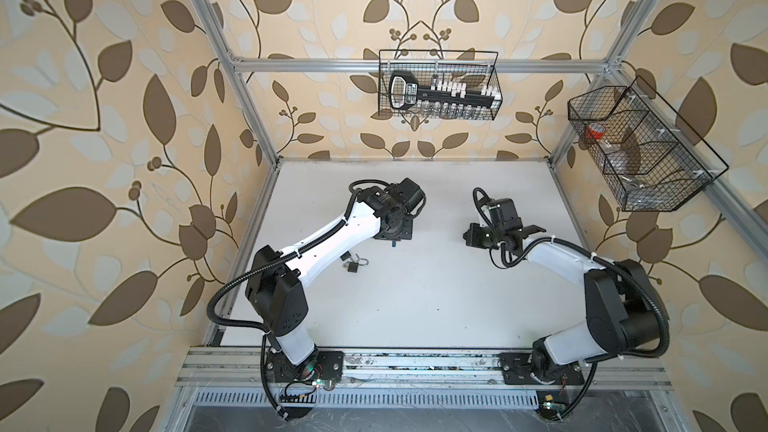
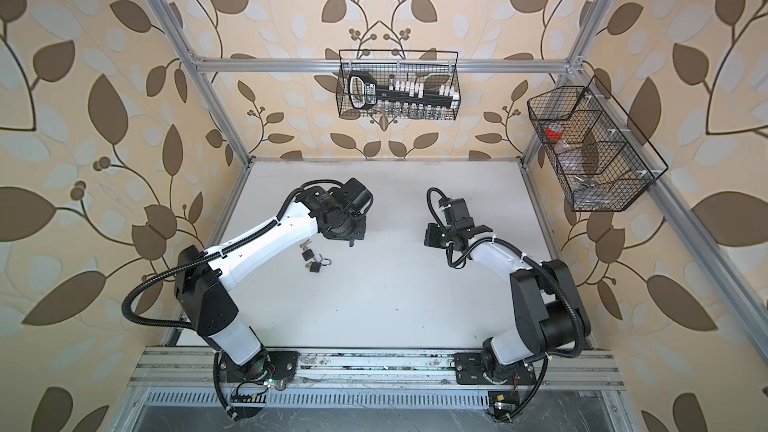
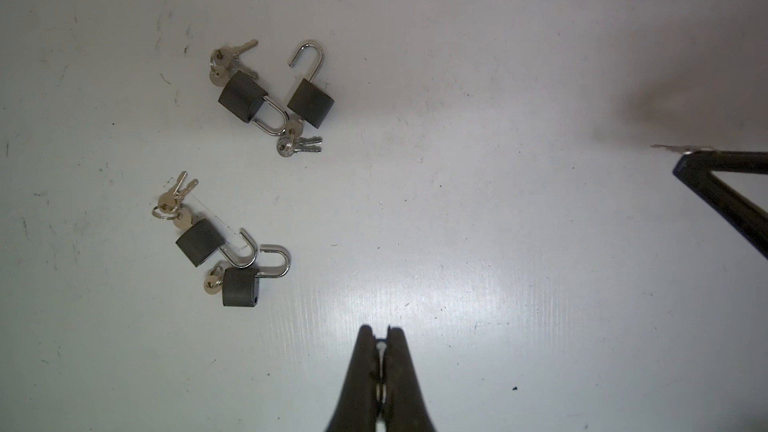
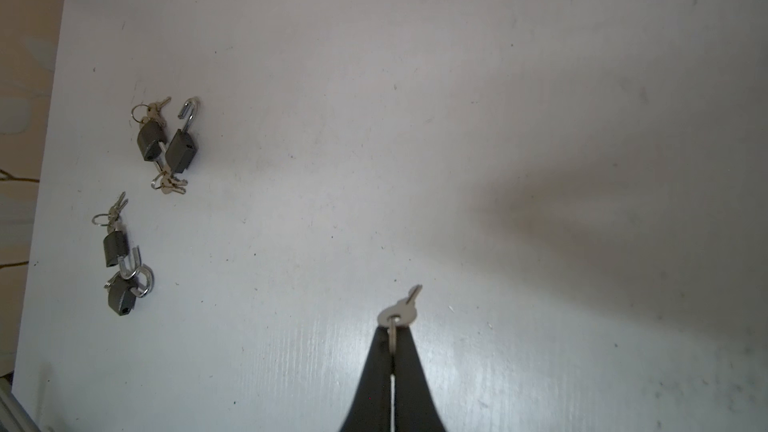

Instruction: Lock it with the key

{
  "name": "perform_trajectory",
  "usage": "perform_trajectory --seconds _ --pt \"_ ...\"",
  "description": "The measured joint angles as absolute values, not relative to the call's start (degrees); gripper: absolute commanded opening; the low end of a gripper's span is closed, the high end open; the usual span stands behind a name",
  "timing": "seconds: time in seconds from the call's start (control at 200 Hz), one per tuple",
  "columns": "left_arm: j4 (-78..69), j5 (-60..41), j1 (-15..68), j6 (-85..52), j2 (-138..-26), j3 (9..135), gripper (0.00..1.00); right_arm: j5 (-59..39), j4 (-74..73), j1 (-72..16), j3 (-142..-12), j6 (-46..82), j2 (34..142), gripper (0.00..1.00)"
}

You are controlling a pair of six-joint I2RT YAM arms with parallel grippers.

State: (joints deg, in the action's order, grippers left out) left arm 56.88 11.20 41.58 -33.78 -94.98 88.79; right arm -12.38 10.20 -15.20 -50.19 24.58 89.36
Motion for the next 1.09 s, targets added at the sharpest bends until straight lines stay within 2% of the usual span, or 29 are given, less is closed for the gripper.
perform_trajectory --seconds 0.29,1.095 --pt "49.7 9.4 41.6 -35.1 -86.8 79.8 0.0 -12.5 11.3 -14.5 -56.1 23.3 97.5 0.0" --pt "42.5 2.9 41.6 -33.5 -83.7 77.5 0.0 -12.5 13.6 -13.5 -48.7 23.1 95.1 0.0"
